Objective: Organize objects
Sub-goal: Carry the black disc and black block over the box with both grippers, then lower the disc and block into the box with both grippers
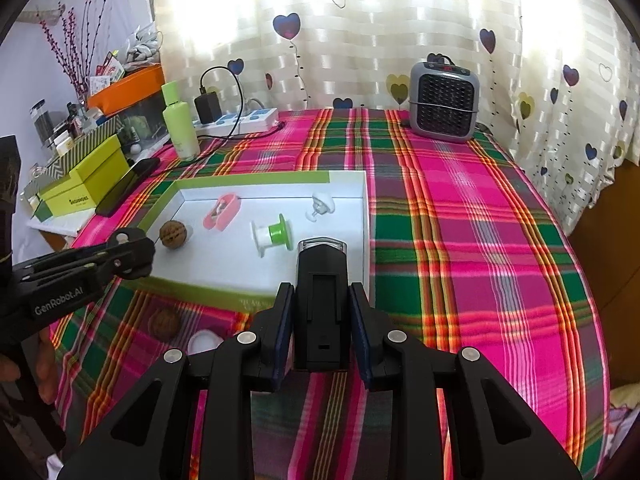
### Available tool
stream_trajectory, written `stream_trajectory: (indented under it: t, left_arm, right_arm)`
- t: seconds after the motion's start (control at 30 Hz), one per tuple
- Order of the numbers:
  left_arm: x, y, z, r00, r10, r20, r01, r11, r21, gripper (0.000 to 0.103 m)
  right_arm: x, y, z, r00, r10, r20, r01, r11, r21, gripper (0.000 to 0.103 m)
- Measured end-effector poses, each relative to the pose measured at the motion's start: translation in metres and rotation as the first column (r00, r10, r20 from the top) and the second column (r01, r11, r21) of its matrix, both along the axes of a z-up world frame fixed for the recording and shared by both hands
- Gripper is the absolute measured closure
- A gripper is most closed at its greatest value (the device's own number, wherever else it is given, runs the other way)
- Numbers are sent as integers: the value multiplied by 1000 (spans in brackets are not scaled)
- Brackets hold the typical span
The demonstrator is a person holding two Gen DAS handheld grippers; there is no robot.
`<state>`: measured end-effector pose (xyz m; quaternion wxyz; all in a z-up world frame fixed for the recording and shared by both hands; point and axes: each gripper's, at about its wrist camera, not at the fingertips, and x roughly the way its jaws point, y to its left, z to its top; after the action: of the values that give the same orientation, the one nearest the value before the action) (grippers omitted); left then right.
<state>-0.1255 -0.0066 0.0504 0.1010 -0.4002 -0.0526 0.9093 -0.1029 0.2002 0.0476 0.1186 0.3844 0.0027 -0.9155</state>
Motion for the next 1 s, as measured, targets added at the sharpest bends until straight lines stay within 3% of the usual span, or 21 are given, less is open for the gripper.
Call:
stream_trajectory:
  t: [1.0]
  left_arm:
    - [-70,14,-26,998,-16,63,17,1000,-18,79]
  right_arm:
    - [-78,-15,-25,996,18,91,-21,999,30,75]
